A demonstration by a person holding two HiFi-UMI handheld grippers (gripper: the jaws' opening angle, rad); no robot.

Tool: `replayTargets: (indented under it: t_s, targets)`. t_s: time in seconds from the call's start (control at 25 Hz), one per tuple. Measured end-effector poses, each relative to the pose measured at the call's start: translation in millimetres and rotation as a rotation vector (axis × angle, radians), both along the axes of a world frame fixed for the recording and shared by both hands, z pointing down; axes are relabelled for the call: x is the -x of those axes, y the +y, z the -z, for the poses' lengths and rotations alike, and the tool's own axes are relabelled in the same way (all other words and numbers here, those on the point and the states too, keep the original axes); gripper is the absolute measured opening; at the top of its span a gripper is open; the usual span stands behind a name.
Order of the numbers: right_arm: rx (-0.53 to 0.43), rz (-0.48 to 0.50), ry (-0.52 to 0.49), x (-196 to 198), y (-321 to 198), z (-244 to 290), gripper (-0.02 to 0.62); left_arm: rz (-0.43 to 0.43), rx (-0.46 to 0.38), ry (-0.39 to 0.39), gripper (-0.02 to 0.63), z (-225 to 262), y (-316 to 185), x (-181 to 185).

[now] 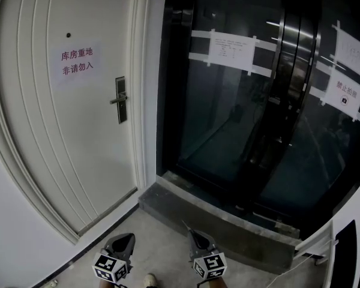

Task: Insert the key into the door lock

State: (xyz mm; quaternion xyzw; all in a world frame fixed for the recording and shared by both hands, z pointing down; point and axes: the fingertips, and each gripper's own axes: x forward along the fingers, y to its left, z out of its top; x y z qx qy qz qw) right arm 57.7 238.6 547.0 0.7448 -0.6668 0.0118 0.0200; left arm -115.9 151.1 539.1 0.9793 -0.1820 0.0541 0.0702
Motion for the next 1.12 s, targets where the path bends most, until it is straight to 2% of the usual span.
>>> replayTargets:
  t_s: [0.52,0.92,1.12]
  targets:
    - [-0.003,-0.045,0.012,-38.0,-97.7,21.1,0.011,-0.02,-0.008,0.006,0.002,15.1,-110.9,-35.4]
    - [-0.013,-0.076,0.004,-49.0,-173.6,17.6,0.011,-0.029,-0.059,0.018,0.002,5.4,-201.5,-46.7]
    - [-0.003,-0.068,0.014,-50.1,-206.9,13.4,0.011,-0.031,-0.028,0.022,0.002,3.1,-229.4,-50.1]
